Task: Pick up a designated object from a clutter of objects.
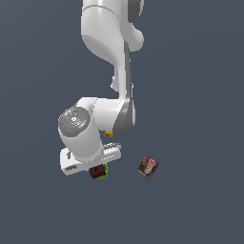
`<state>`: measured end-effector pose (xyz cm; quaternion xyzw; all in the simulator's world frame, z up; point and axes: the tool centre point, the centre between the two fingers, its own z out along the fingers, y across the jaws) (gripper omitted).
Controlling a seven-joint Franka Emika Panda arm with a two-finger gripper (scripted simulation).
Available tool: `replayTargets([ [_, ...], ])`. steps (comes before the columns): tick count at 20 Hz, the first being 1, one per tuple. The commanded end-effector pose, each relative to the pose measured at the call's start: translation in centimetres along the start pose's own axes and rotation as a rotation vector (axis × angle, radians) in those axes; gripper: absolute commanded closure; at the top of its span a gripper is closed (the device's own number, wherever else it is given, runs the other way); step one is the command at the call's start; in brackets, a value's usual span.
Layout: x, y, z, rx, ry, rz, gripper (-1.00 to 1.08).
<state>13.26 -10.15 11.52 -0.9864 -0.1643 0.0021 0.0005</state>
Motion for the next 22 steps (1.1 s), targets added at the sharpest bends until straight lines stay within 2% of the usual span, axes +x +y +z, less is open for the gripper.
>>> replayTargets([
  [1,0.1,-0.8,-1.5,-0.002,0.003,-0.001,1.08],
  [6,-0.1,-3.2,-5.5,-0.002,0.003,-0.001,1.08],
  [22,-0.2,-12.8,-21.5,-0.003,0.003,-0.001,1.08],
])
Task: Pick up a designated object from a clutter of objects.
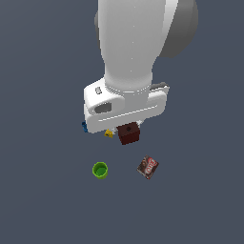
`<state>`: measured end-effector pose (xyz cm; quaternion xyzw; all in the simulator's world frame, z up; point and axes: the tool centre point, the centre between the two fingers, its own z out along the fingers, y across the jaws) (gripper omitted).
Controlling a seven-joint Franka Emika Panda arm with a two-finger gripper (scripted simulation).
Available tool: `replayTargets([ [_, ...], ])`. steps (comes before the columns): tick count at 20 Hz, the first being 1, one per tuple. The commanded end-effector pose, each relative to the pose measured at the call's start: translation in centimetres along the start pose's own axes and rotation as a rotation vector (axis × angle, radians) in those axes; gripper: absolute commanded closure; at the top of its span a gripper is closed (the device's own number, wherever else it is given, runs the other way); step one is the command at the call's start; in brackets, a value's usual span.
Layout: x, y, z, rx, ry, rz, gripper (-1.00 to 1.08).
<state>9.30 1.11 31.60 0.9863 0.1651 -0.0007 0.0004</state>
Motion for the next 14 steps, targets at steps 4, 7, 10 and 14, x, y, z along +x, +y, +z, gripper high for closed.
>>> replayTargets([
  [4,0.1,-2.4,-4.2,-0.001,0.001,0.001,1.08],
  [7,0.2,-3.2,-5.6,0.0,0.001,0.001,1.08],
  [10,0.3,-3.6,-6.4,0.0,0.001,0.001,1.08],
  [14,0.4,-3.8,-6.7,0.0,0.002,0.001,1.08],
])
